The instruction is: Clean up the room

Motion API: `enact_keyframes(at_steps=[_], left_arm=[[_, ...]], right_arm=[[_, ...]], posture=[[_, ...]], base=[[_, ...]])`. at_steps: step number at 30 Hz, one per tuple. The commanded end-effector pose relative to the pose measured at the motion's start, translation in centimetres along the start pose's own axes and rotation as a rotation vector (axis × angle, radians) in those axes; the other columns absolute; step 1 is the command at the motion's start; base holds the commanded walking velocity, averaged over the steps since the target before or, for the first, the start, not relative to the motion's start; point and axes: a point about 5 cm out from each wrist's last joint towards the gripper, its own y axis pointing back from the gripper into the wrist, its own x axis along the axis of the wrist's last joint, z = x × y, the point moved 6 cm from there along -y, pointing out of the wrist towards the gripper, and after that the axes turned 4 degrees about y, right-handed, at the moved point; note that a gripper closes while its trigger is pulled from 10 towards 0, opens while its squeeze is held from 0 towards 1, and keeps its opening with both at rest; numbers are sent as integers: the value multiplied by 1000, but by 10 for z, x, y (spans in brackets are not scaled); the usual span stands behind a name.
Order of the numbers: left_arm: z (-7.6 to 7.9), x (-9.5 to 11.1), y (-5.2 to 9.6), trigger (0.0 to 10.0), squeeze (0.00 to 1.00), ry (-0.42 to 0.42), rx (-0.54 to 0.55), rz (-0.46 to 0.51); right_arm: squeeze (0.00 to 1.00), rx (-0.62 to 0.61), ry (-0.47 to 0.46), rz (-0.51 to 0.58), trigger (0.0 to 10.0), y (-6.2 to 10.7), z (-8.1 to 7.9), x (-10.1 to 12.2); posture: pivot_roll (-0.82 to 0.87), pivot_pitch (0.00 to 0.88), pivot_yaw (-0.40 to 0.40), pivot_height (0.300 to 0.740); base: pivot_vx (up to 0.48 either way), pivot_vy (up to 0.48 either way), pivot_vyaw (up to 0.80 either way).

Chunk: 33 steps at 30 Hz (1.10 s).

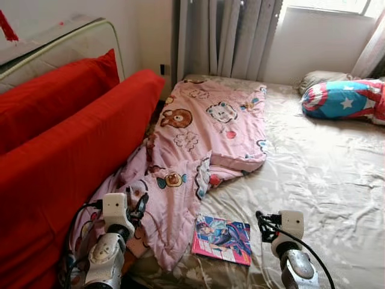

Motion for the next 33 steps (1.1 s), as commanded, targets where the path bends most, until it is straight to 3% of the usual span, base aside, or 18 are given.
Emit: enact_keyframes(at_steps=[1, 33], left_arm=[[1, 0, 0, 10000, 0, 3, -3, -4], [11, -9, 7, 10000, 0, 6, -37, -36]], right_arm=[[0, 0, 3, 7, 10000, 0, 0, 1], [0, 52, 4, -21, 10000, 1, -14, -6]], posture=[[16, 0, -72, 675], [15, 3, -70, 660]], base=[[0, 0, 0], [0, 0, 0]])
